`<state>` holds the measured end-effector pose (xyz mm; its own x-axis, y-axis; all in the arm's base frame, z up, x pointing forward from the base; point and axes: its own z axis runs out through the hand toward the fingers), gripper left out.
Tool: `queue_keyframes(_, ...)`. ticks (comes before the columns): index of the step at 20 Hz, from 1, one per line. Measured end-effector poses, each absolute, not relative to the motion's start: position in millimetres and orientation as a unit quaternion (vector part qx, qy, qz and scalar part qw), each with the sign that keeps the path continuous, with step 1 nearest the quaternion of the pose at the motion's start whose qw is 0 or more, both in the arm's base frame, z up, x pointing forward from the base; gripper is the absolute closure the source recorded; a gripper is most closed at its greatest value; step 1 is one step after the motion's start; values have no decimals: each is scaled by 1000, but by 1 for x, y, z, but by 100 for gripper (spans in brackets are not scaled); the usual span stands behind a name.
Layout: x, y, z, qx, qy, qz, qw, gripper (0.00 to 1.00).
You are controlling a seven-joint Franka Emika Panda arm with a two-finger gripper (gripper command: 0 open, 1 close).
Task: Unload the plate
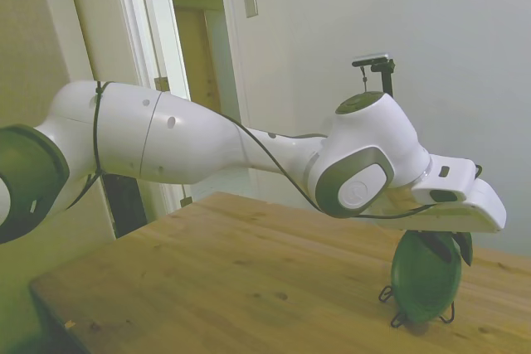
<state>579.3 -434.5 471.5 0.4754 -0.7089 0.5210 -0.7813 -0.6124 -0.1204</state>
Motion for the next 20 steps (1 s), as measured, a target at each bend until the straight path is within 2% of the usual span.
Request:
queue_keyframes(13, 580, -433, 477, 857, -432, 275, 65, 100)
queue_keyframes(16, 580, -424, 495, 857, -424, 287, 60, 100)
queue_keyframes(20, 570, -403, 532, 857, -415, 303, 44, 100)
